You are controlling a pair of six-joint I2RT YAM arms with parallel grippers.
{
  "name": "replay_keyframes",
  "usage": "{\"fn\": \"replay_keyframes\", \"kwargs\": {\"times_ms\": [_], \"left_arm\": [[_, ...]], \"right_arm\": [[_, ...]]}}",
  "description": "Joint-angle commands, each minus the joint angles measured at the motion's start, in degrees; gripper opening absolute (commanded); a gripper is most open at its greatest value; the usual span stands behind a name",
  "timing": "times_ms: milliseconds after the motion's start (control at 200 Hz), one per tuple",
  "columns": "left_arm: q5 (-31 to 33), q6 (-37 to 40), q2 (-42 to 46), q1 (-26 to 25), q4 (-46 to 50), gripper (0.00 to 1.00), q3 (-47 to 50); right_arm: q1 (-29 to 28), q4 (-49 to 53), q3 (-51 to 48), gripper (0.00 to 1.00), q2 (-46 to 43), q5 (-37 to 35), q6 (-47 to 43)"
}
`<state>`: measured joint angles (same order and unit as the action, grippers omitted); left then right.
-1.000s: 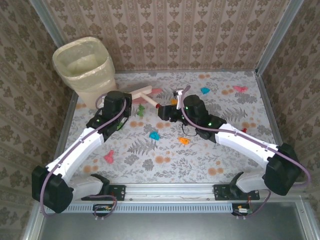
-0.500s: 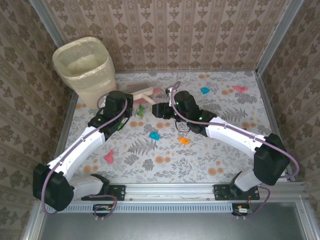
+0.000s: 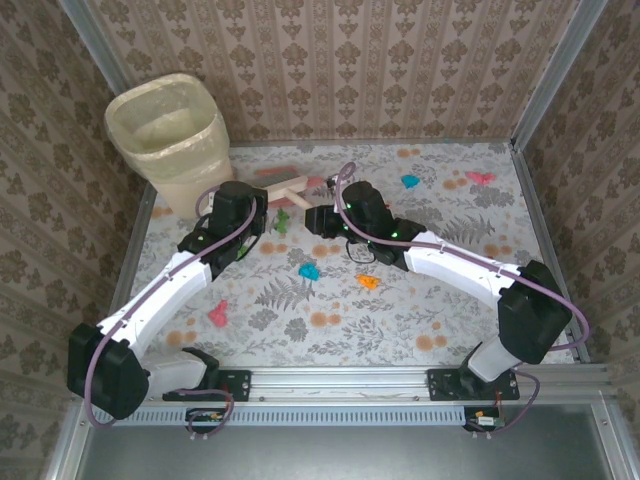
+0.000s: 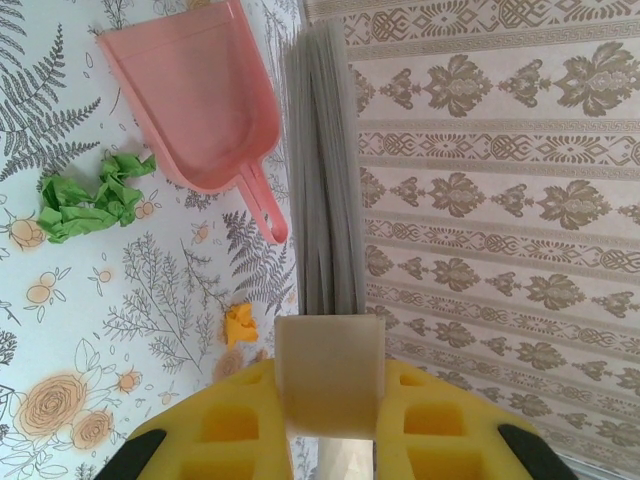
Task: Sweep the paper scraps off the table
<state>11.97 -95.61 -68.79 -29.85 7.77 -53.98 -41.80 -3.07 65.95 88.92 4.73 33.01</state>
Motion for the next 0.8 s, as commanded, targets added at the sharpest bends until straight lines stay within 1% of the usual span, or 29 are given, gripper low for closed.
{"fn": "replay_keyframes", "kwargs": {"times_ms": [0,95,165,245,270,340,390,465,580,605,665,735,795], "left_arm": [[0.10,-1.25,0.33,0.13,-0.83,0.00,-0.78],[0.01,-1.07,0.31,0.14,-0.74,0.00,-0.78],[0.02,-1.07,0.41,0.14,-0.66,0.00,-0.74],[0.00,-0.51,0.64,0.14,-0.78,0.15,-0.78],[0.05,-0.20,0.67,0.09,-0.83,0.20,-0.82],[-0.06,1.35,0.80,0.14,-0.91,0.37,-1.42],[-0.32,2.88,0.79,0.05,-1.70,0.54,-1.66],[-0.46,7.82,0.53,-0.42,-4.57,0.74,-2.50],[-1.31,16.23,-0.11,-1.71,-3.87,0.95,-6.41],[-1.30,18.03,-0.11,-2.26,-4.03,0.99,-7.08],[-1.36,22.35,0.39,-3.68,-5.10,1.00,-8.07],[-1.56,29.14,1.34,-5.71,-9.14,1.00,-7.96],[1.45,32.81,2.59,-7.94,-8.72,1.00,-8.15]], "right_arm": [[-0.19,-0.72,1.94,0.30,0.21,-1.81,-0.45],[-0.23,-0.41,2.20,0.23,0.11,-2.21,-0.75],[-0.21,0.20,2.38,0.15,-0.27,-3.03,-1.05],[-0.20,1.36,2.55,0.04,-0.93,-3.97,-1.91],[-0.21,1.69,2.60,0.00,-1.32,-4.22,-2.19],[-0.08,2.34,2.35,0.00,-2.59,-5.05,-2.61],[0.01,2.91,2.17,0.00,-3.58,-5.55,-2.94],[0.14,4.34,2.17,0.00,-5.32,-6.32,-3.54],[0.37,7.09,1.08,0.00,-8.76,-8.69,-4.89],[0.40,7.71,0.60,0.00,-11.36,-9.33,-5.34],[0.56,9.11,-0.99,0.00,-14.81,-11.54,-6.29],[0.95,10.84,-3.58,0.00,-19.38,-15.34,-6.32],[1.36,12.28,-6.23,0.00,-23.42,-18.07,-6.09]]}}
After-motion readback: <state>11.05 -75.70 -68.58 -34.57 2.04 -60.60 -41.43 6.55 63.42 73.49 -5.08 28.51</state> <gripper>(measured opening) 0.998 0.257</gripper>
